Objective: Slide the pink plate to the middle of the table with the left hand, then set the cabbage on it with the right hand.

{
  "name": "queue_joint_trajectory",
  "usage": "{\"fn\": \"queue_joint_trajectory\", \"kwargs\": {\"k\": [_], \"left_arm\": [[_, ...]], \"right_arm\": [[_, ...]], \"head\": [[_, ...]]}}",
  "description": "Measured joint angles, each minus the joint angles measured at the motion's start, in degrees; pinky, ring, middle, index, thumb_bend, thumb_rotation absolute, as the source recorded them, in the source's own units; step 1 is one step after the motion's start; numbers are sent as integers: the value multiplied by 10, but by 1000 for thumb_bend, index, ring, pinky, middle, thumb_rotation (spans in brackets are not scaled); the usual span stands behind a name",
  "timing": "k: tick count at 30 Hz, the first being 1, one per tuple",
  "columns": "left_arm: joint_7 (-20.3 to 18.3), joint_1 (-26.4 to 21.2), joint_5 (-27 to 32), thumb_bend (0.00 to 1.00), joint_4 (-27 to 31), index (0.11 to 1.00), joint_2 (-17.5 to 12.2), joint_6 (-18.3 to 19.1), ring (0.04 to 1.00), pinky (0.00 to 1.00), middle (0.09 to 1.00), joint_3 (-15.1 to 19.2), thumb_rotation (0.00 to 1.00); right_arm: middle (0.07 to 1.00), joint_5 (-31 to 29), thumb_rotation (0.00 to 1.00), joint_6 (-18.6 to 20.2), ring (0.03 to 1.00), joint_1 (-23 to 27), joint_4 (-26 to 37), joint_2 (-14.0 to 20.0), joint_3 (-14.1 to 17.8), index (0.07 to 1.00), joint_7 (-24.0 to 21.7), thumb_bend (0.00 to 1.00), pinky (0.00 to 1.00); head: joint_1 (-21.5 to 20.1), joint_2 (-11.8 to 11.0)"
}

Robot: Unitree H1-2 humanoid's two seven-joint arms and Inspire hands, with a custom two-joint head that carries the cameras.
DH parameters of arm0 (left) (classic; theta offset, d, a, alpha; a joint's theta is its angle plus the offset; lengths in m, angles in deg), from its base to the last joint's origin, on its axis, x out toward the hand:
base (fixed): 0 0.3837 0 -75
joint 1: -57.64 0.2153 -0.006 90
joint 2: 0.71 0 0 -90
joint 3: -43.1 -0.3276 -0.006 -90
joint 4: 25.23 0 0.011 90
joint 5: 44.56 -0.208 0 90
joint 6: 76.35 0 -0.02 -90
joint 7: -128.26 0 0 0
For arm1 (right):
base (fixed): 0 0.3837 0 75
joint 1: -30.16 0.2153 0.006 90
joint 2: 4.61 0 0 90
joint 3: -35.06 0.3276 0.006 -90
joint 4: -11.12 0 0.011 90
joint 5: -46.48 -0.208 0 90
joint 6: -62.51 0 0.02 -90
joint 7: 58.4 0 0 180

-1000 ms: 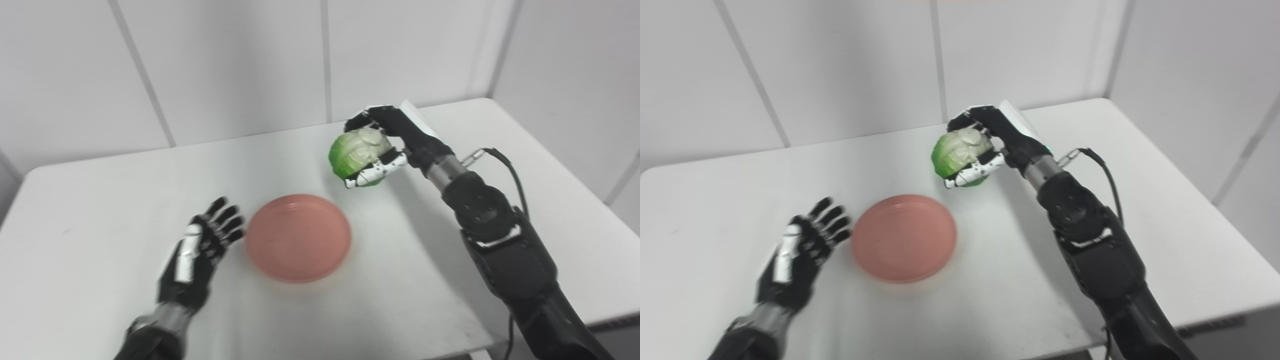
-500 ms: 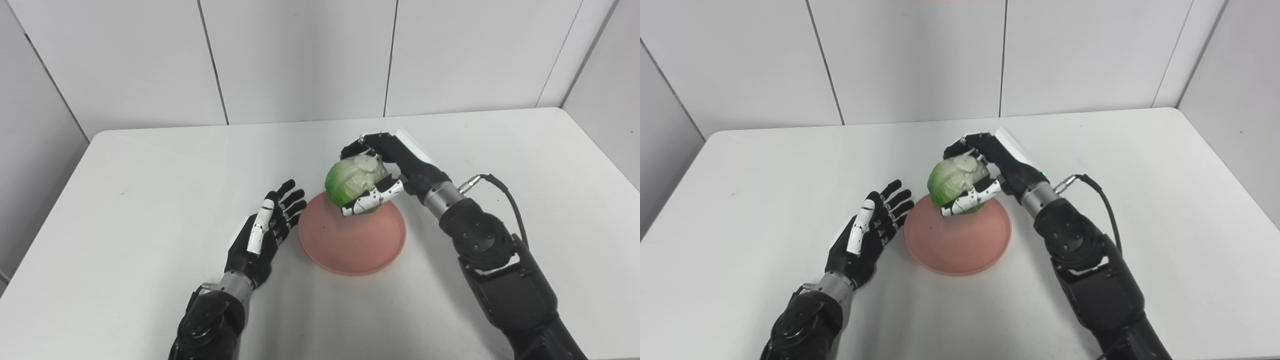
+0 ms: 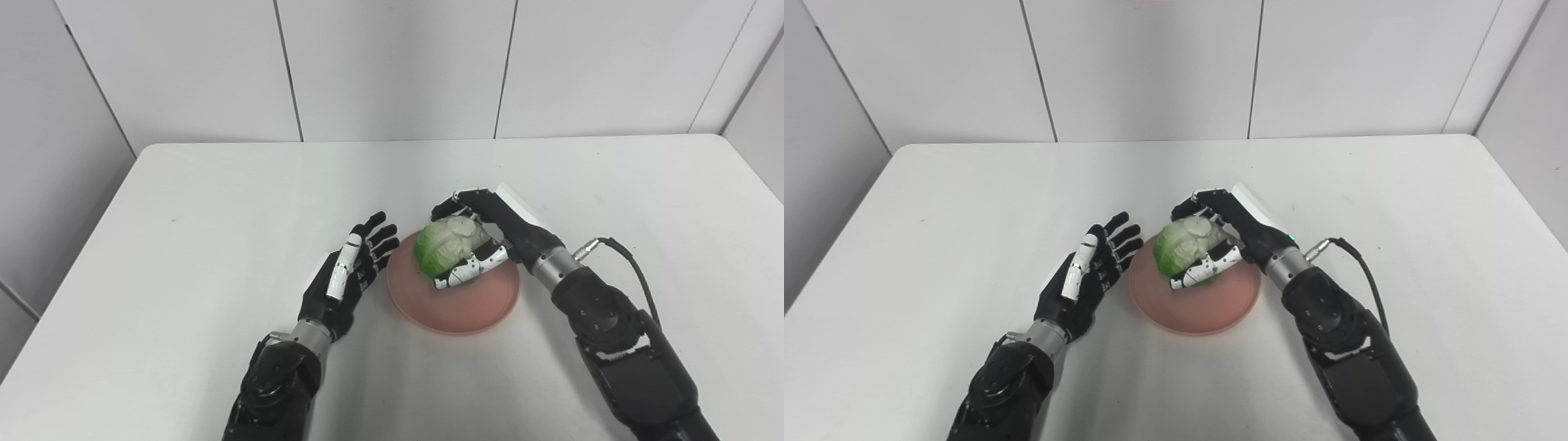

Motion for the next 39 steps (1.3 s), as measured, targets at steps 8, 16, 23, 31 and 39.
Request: {"fn": "queue_joint_trajectory", "kwargs": {"k": [8,16,23,31,39], "left_arm": [[1,0,-9,413,-1,906,2,0,900,893,904,-3,1000],[1,0,-9,408,0,899,2,0,897,894,899,-3,1000],[-1,0,-8,404,-1,904,2,0,899,892,904,-2,1000],[-2,0,-8,412,-1,909,0,0,906,907,907,-3,1000],[-1,0,-8,402,0,904,0,0,911,904,907,-3,1000]], "right_arm": [[471,13,0,-8,376,-12,-4,11,0,534,0,513,351],[471,17,0,-38,407,-22,-41,10,-4,530,5,516,396],[487,18,0,-53,419,-22,-51,7,-4,529,9,516,431],[691,24,40,-53,654,-21,-38,19,-20,725,-10,818,597],[841,39,207,-53,798,-23,-17,25,-31,862,-32,912,733]], "head": [[6,-3],[-7,-3],[-14,-1],[-17,0],[-12,-3]]}}
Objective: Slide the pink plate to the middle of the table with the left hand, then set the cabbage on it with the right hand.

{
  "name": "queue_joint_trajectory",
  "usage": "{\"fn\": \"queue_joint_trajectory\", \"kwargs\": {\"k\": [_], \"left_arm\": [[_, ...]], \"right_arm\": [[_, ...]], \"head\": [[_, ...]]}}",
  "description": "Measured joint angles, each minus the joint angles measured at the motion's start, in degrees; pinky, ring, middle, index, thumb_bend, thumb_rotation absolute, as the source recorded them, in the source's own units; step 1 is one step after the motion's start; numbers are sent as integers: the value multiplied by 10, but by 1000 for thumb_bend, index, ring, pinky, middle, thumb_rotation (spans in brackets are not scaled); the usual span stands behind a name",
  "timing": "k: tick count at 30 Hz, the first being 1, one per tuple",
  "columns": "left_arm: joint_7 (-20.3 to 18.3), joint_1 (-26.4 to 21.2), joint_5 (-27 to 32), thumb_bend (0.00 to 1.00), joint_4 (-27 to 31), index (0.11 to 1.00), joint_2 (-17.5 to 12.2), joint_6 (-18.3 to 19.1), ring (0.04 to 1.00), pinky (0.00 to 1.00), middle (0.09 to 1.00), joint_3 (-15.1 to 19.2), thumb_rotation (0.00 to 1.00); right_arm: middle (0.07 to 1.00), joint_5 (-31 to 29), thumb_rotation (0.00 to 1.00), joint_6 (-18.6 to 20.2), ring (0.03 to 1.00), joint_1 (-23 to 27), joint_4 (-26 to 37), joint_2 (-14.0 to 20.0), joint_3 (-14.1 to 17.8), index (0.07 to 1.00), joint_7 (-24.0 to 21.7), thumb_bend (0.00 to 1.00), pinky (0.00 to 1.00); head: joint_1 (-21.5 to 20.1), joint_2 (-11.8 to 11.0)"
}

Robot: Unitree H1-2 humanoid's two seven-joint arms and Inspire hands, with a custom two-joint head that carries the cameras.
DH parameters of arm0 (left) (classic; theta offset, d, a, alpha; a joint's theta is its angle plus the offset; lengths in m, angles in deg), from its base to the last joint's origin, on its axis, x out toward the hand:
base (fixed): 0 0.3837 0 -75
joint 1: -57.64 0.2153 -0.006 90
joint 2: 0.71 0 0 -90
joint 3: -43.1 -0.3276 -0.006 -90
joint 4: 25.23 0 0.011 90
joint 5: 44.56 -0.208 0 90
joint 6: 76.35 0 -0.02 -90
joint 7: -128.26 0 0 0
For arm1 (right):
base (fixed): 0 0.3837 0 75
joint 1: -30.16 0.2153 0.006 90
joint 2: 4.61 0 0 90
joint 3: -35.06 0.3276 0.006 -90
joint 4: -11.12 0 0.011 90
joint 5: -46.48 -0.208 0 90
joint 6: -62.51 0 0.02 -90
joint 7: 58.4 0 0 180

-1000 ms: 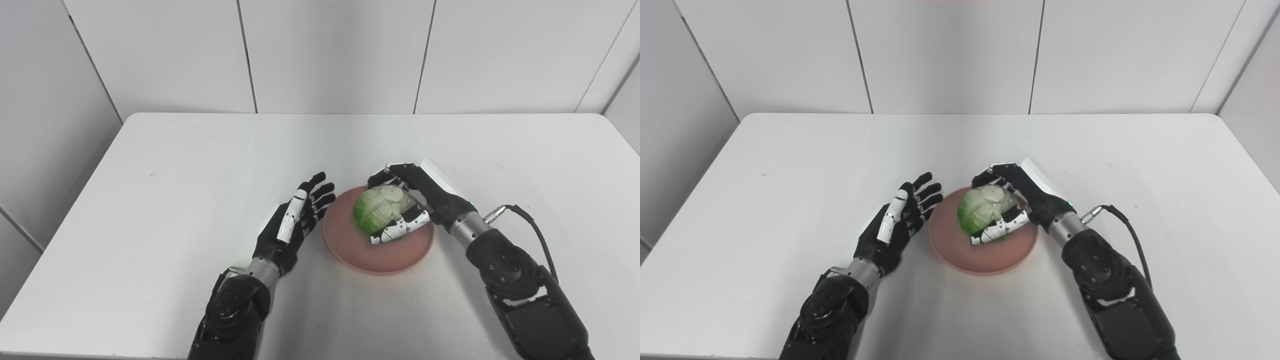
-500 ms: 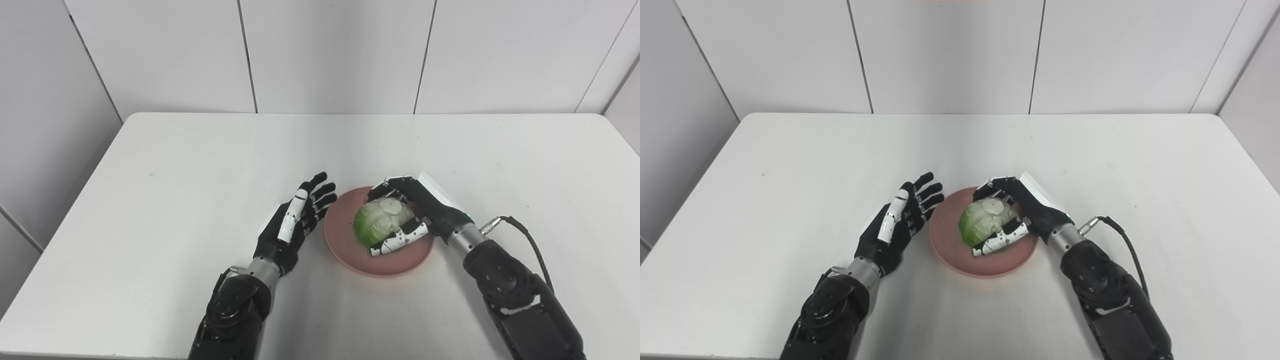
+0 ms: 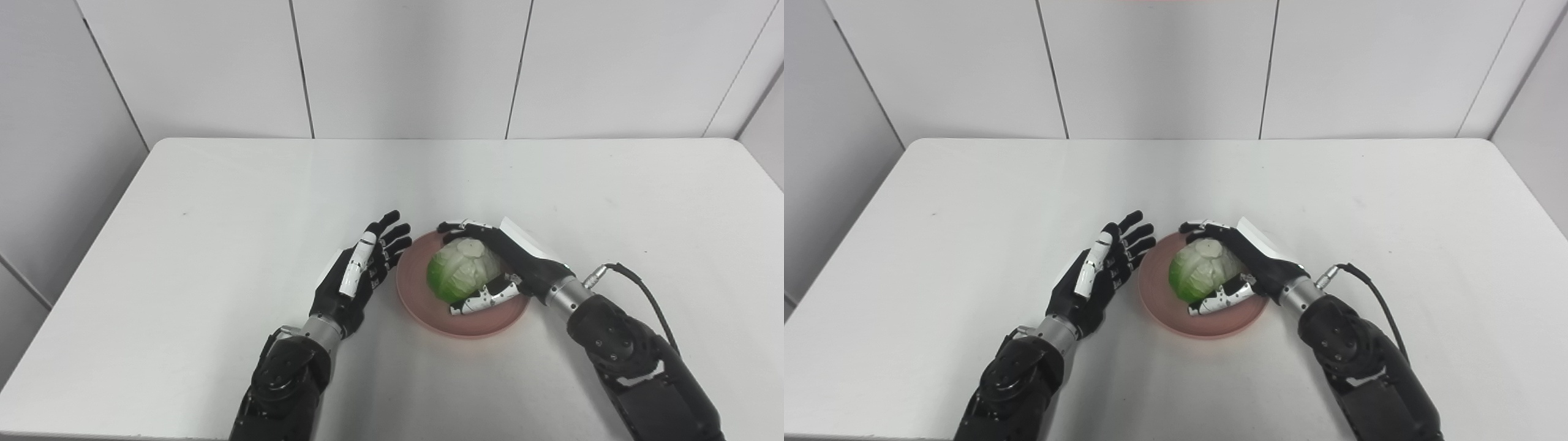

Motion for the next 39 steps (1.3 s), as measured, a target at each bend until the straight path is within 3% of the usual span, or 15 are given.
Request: {"fn": "queue_joint_trajectory", "kwargs": {"k": [7,12,16,23,24,30,32,39], "left_arm": [[0,0,-1,402,0,909,0,0,906,891,906,-2,1000],[0,0,-1,400,-1,904,0,0,897,884,899,-2,1000],[-1,0,-1,406,-3,908,0,-2,891,869,905,-2,1000],[0,0,-1,412,-3,906,0,-2,892,875,903,-3,1000],[0,0,-1,411,-4,905,0,-2,892,874,902,-3,1000],[1,-1,-2,411,-6,909,2,-7,898,882,908,-4,1000],[2,-1,-5,409,-9,905,2,-15,898,890,907,-5,1000],[15,6,-39,420,-22,929,8,-68,928,915,934,-10,1000]], "right_arm": [[966,-8,438,0,916,0,39,0,8,996,-13,999,836],[984,-5,544,1,917,0,63,1,18,1000,-16,1000,813],[1000,-3,656,1,979,-1,81,0,36,1000,-11,1000,873],[1000,-13,704,1,998,-7,115,-15,73,1000,18,1000,874],[1000,-12,759,1,1000,-9,120,-18,76,1000,24,1000,915],[1000,0,873,1,1000,-23,151,-24,110,1000,65,1000,930],[1000,0,974,1,1000,-34,161,-24,123,1000,75,981,964],[1000,-42,1000,4,1000,-95,163,-51,161,1000,96,906,988]], "head": [[3,-4],[4,-6],[8,-9],[10,-11],[12,-12],[14,-15],[14,-15],[13,-17]]}}
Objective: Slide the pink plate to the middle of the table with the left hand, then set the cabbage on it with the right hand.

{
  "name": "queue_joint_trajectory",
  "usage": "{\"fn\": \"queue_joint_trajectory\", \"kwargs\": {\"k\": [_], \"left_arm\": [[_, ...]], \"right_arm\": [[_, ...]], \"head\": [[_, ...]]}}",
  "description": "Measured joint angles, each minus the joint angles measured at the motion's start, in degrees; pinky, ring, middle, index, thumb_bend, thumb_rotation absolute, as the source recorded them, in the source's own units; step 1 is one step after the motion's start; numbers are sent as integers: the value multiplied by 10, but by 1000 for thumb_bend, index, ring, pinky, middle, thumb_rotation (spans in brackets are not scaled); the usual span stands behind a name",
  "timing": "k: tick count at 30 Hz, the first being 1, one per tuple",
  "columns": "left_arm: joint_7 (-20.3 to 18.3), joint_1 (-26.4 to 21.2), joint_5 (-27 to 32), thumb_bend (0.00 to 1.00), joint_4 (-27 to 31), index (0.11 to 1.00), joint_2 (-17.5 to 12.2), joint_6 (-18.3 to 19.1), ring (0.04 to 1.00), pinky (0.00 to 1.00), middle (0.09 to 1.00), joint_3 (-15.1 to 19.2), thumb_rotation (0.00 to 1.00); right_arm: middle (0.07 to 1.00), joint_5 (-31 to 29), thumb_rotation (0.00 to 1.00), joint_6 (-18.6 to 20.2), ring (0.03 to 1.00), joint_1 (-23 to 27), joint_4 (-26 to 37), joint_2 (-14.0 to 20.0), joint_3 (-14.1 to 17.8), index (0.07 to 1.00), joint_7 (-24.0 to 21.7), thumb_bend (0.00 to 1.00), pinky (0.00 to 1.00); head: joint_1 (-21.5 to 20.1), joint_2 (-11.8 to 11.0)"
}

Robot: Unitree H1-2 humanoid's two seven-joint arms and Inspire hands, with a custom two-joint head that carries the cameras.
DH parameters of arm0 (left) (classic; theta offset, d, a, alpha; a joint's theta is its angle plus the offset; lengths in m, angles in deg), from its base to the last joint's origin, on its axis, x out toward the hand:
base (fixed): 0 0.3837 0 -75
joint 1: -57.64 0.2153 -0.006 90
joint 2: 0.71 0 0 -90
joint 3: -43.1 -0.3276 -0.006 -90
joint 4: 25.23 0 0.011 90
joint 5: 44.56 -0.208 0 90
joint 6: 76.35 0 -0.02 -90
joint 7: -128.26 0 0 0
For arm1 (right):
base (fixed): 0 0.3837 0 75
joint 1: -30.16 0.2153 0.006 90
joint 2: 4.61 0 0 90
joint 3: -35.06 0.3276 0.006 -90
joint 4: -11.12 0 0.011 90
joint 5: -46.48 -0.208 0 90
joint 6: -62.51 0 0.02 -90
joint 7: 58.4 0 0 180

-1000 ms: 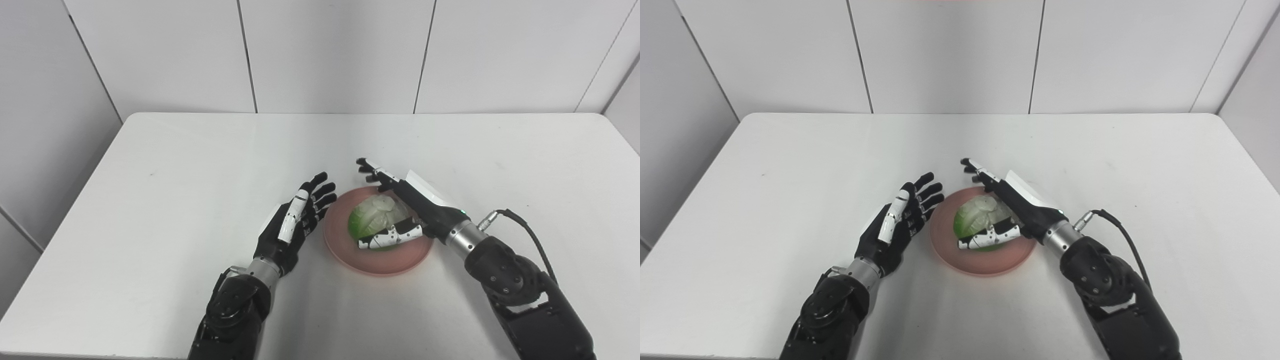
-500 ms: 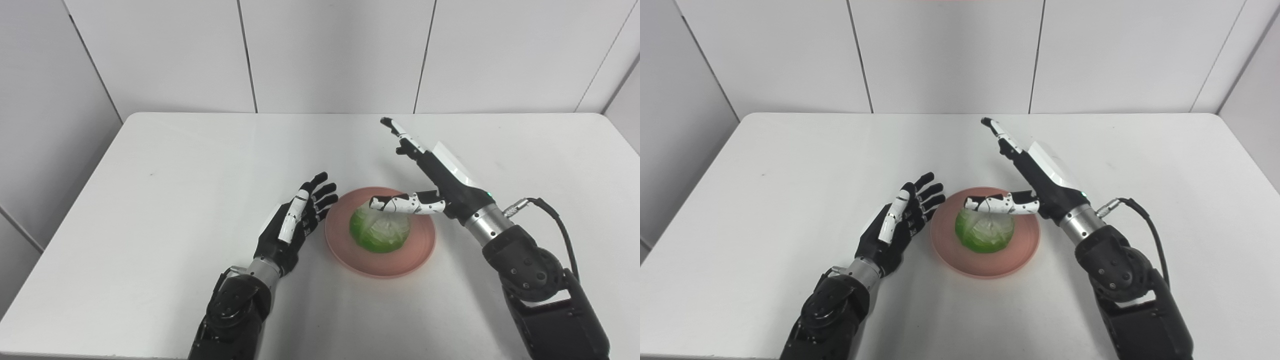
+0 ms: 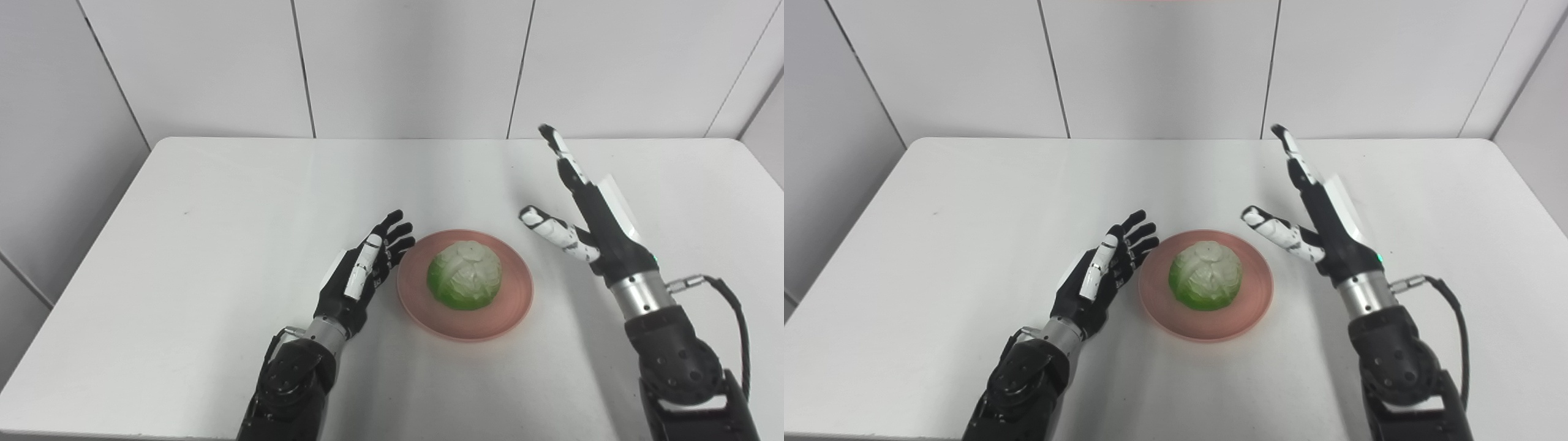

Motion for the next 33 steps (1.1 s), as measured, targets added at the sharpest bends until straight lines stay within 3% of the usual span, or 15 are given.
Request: {"fn": "queue_joint_trajectory", "kwargs": {"k": [7,15,20,31,33], "left_arm": [[31,25,-49,414,3,993,14,-60,994,977,997,-7,1000],[51,61,-103,378,44,1000,14,-61,1000,1000,1000,-21,1000],[53,78,-111,367,58,1000,14,-64,1000,1000,1000,-25,1000],[53,104,-109,357,81,1000,14,-70,1000,1000,1000,-23,1000],[52,104,-108,352,81,1000,13,-70,1000,1000,1000,-22,1000]], "right_arm": [[1000,-48,1000,0,1000,-65,-4,-22,26,1000,23,738,1000],[1000,-133,1000,19,1000,-112,-12,-54,31,1000,20,535,1000],[1000,-153,1000,23,1000,-121,-20,-60,28,1000,20,392,1000],[1000,-183,1000,23,1000,-124,-50,-65,22,1000,20,263,1000],[1000,-185,1000,23,1000,-123,-51,-66,21,1000,20,257,1000]], "head": [[4,-3],[6,-5],[6,-6],[0,-4],[-29,-6]]}}
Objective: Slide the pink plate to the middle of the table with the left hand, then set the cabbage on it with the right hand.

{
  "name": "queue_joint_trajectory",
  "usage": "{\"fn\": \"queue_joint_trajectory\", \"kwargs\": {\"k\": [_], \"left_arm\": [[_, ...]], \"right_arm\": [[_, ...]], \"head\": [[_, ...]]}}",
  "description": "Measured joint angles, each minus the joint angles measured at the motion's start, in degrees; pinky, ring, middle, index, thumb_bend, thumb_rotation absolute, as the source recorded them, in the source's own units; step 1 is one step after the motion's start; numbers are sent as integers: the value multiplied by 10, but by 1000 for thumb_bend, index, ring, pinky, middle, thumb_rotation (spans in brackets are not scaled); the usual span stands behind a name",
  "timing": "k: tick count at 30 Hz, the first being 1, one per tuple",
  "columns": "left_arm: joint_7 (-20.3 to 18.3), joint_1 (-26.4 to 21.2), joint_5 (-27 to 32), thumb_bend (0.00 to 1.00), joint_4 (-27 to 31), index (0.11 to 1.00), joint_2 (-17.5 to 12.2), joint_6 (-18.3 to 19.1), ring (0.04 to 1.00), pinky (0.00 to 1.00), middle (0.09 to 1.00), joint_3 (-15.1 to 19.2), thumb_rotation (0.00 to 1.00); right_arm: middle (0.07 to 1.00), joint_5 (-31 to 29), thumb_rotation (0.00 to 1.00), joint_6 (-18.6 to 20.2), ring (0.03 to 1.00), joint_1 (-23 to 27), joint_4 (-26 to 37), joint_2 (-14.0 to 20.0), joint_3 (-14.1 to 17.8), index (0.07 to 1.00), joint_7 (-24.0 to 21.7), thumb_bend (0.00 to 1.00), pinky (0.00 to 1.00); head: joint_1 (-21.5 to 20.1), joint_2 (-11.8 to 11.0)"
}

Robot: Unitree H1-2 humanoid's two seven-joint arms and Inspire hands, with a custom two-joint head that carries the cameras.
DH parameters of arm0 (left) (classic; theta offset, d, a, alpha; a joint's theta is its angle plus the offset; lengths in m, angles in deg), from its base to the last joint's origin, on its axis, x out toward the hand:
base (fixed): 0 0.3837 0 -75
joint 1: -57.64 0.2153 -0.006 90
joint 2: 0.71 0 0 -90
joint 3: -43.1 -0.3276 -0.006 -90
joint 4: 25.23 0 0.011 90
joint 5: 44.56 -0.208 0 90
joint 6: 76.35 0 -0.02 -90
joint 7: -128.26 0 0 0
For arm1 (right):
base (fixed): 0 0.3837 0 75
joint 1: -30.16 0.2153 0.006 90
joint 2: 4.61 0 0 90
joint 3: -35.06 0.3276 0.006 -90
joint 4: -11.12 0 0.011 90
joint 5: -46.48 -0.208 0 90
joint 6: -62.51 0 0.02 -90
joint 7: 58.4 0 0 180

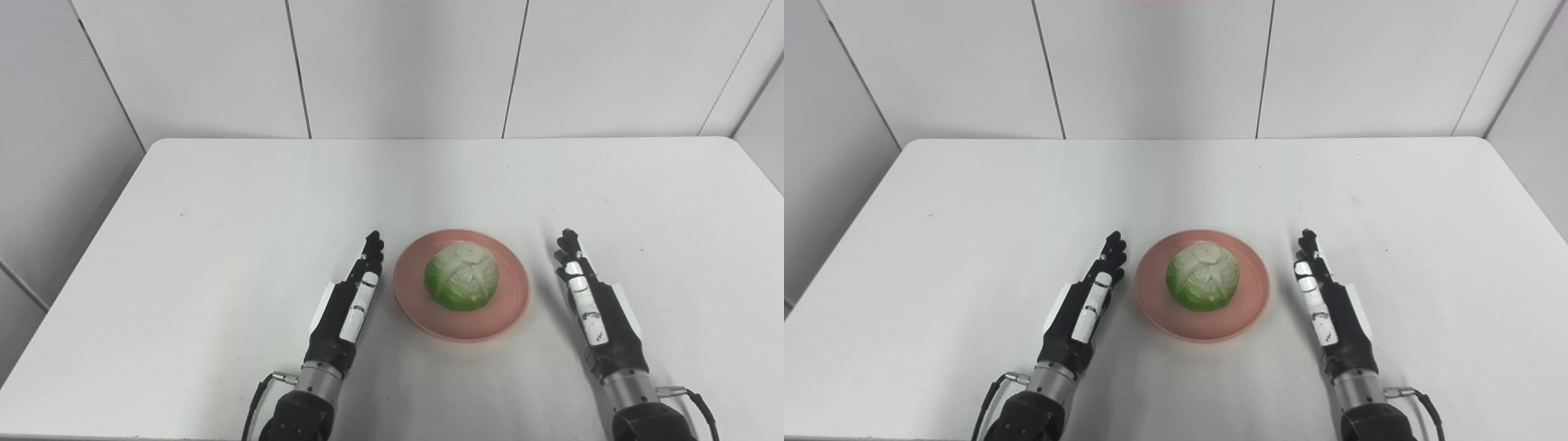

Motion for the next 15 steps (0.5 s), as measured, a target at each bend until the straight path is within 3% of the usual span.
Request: {"fn": "queue_joint_trajectory", "kwargs": {"k": [15], "left_arm": [[-24,-11,17,363,-9,982,-20,0,995,975,1000,7,1000]], "right_arm": [[1000,0,1000,22,1000,12,-11,-9,-8,1000,13,278,1000]], "head": [[-35,5]]}}
